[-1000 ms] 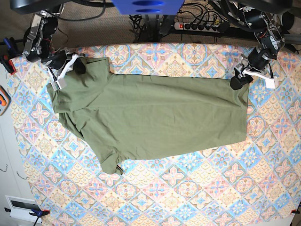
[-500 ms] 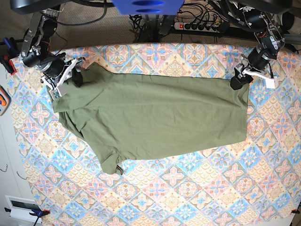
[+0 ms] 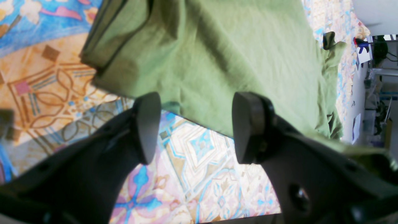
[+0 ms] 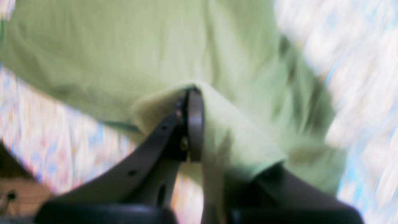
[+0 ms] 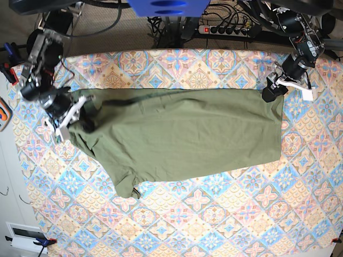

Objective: Layout the t-shirt on the table in an organized manner, then fold the t-shirt properly
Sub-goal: 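Pull the shoulder edge outward with the right gripper to smooth it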

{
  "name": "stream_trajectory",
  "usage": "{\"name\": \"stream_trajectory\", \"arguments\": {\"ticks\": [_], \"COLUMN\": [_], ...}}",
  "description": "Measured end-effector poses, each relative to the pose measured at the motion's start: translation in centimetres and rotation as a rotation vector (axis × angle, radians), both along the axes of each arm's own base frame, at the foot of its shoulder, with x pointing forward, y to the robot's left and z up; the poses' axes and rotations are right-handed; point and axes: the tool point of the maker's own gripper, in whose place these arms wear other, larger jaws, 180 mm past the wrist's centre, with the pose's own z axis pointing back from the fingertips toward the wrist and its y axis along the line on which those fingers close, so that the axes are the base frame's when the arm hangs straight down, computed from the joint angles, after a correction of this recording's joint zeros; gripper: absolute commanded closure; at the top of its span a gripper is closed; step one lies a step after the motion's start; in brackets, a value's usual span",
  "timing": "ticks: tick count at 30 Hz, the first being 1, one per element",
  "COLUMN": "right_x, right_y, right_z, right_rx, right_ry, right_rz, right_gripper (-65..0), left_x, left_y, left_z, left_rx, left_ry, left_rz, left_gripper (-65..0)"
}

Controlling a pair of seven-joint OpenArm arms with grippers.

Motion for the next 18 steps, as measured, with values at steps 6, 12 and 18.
{"name": "stream_trajectory", "arguments": {"ticks": [6, 12, 18], "right_x": [1.4, 0.8, -1.3], "right_y": [1.2, 1.1, 0.1], "right_z": [-3.3, -5.0, -6.4], "right_rx": [0.056, 0.074, 0.05], "right_ry": [0.109, 0.164, 0.219], "right_rz": [0.024, 0.017, 0.011], "right_gripper": [-0.7, -6.9, -29.9], "left_x": [0.0, 0.0, 0.0], "left_y": [0.0, 0.0, 0.0], "left_z": [0.0, 0.0, 0.0], "left_rx": [0.0, 0.0, 0.0], "left_ry": [0.001, 0.001, 0.0], "left_rz": [0.0, 0.0, 0.0], "left_gripper": [-36.4, -36.4, -36.4]}}
